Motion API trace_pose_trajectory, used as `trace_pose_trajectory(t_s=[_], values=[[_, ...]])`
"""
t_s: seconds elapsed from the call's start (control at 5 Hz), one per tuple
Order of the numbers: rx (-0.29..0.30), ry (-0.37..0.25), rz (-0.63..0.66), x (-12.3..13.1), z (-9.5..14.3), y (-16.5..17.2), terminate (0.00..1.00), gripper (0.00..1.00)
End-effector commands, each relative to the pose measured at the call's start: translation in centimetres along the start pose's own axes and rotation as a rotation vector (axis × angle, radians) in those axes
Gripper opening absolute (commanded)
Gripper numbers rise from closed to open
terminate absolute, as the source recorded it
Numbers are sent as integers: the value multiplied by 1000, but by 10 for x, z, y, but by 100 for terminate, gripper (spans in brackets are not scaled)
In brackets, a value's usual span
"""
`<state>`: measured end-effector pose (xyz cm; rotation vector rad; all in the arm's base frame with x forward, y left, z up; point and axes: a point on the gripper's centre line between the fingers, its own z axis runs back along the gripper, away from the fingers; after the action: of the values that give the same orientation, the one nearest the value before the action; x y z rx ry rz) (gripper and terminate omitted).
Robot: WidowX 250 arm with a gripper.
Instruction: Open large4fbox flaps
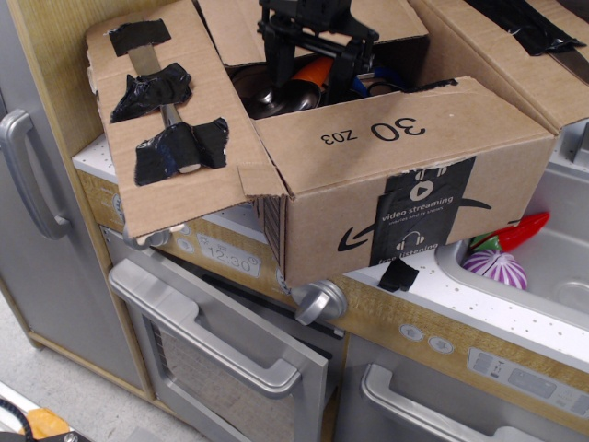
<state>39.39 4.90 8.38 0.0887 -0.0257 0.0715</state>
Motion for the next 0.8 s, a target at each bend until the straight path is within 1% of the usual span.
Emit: trace_pose_trajectory(t_s=[0.0, 0.2, 0.4, 0.6], values=[[-86, 12, -41, 3, 10, -4, 0, 100], [-166, 95, -55, 3, 17, -15, 0, 100], [-261, 181, -52, 2, 31, -26, 0, 100], [-308, 235, -44, -4, 53, -35, 0, 100]])
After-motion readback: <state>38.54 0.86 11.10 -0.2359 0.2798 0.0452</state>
